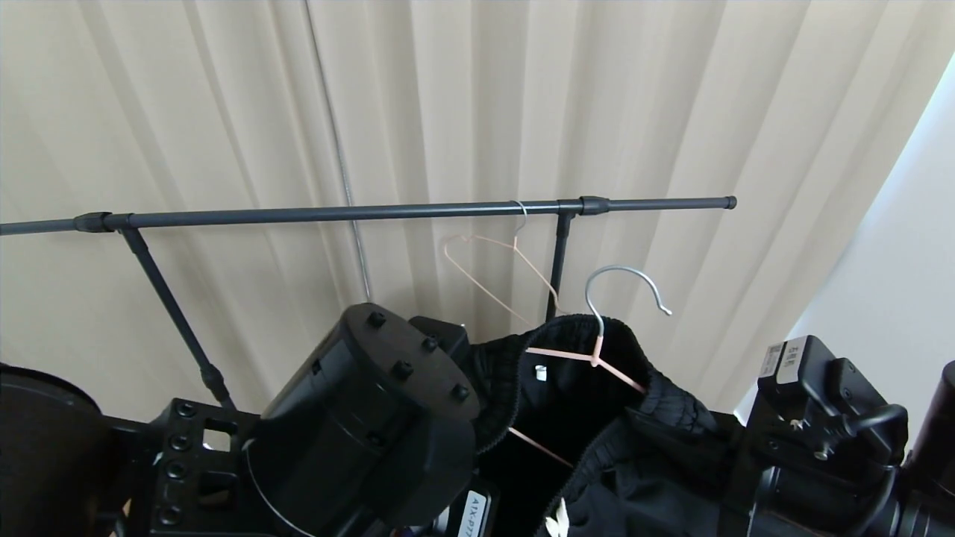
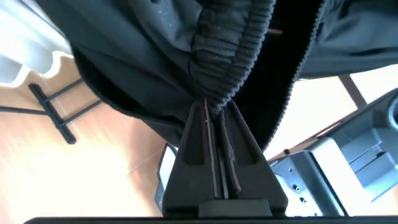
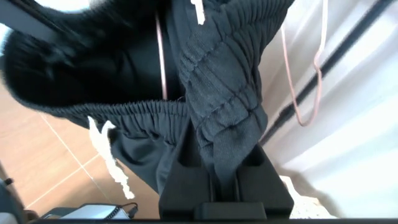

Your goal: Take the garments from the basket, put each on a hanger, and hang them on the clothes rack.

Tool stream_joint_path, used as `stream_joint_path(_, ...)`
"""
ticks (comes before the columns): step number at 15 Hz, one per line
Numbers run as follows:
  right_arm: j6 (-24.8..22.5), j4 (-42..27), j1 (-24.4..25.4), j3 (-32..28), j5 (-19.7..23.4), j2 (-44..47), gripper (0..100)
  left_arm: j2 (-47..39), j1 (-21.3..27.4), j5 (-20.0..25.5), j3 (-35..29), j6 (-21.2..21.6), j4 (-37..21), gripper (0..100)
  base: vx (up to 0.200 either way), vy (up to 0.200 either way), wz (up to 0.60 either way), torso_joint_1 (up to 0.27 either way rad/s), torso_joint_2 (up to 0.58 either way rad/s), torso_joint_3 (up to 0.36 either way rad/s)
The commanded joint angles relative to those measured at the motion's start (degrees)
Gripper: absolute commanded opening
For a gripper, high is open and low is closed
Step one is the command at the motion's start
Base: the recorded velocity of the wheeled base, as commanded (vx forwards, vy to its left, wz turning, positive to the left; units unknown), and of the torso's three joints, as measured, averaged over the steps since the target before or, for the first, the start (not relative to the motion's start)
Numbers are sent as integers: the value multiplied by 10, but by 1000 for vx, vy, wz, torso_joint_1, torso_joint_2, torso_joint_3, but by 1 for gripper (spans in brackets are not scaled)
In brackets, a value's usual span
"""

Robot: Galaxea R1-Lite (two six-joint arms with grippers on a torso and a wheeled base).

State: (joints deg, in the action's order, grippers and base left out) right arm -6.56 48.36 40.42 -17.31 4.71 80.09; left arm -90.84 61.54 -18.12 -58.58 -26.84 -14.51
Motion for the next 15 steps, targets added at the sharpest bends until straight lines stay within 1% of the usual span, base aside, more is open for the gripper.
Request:
stream_joint_path(1, 0, 1, 11, 3, 5, -14, 0, -28, 9, -1, -3, -2, 22, 0, 0, 0, 0, 0, 0, 0)
stream_joint_path(2, 0, 1, 16, 7, 6, -18, 0, -35, 9, -1, 0, -1, 38, 0, 0, 0, 0, 0, 0, 0)
stream_joint_path(4, -1, 1, 27, 9, 6, -19, 0, -50, 9, 0, -8, 0, 50, 0, 0, 0, 0, 0, 0, 0)
stream_joint_path(6, -2, 1, 31, 11, 6, -21, 0, -54, 9, 0, -8, -1, 78, 0, 0, 0, 0, 0, 0, 0)
stream_joint_path(8, -2, 1, 40, 11, 6, -25, 0, -57, 9, 1, -8, -1, 94, 0, 0, 0, 0, 0, 0, 0)
stream_joint_path(10, -3, 1, 44, 12, 7, -33, 0, -67, 9, 0, -6, -1, 114, 0, 0, 0, 0, 0, 0, 0)
stream_joint_path(12, -3, 1, 49, 12, 6, -35, 0, -76, 9, 0, -9, -1, 117, 0, 0, 0, 0, 0, 0, 0)
stream_joint_path(15, -4, 0, 50, 13, 7, -42, 0, -81, 9, -3, -6, 0, 149, 0, 0, 0, 0, 0, 0, 0)
